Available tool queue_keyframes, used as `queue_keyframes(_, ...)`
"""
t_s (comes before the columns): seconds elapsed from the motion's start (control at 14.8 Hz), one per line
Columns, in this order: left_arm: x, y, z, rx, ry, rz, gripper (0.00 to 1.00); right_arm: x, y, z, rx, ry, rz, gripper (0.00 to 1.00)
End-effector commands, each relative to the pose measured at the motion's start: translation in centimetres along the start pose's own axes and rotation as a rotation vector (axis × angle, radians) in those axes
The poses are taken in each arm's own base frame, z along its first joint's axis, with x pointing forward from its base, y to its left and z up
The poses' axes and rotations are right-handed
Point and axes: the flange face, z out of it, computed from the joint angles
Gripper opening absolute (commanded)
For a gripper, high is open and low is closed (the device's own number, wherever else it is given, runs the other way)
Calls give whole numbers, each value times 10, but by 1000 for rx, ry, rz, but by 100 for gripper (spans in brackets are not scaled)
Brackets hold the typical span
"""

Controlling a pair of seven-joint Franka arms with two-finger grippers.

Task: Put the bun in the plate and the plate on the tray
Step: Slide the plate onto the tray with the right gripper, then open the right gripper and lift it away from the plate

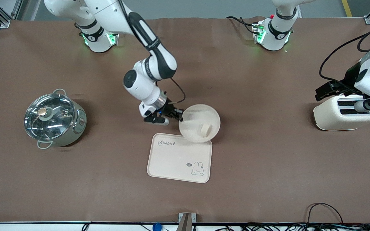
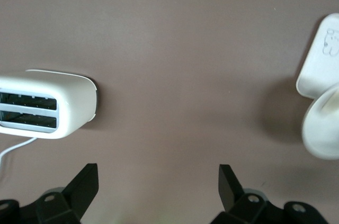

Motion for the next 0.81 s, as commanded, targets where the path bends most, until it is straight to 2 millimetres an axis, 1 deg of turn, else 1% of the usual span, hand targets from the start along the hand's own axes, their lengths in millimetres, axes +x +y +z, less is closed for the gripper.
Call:
queue_keyframes(0.0,-2,-2,-14,5,5,66,100,76,13,18,-41,-8,-50,0)
queue_keyframes(0.07,-1,-1,-20,17,20,62,100,90,22,29,-50,-7,-45,0)
queue_keyframes(0.2,-1,-9,-24,29,13,45,100,104,35,48,-58,-10,-32,0)
queue_keyframes(0.34,-1,-15,-25,22,13,72,100,115,42,54,-60,-35,3,1)
queue_keyframes(0.41,0,-17,-25,-10,8,81,100,119,42,54,-59,-45,14,1)
queue_keyframes(0.47,0,-15,-25,-62,-2,90,100,121,45,54,-61,-49,19,3)
queue_keyframes(0.54,-1,-18,-26,-75,-2,83,100,125,48,52,-65,-55,20,13)
queue_keyframes(0.61,-2,-24,-29,-80,2,71,100,134,55,45,-83,-73,16,33)
queue_keyframes(0.68,-7,-26,-36,-80,14,70,100,142,52,36,-98,-92,-7,78)
queue_keyframes(0.74,-6,-28,-37,-81,16,67,100,150,52,24,-117,-100,-32,100)
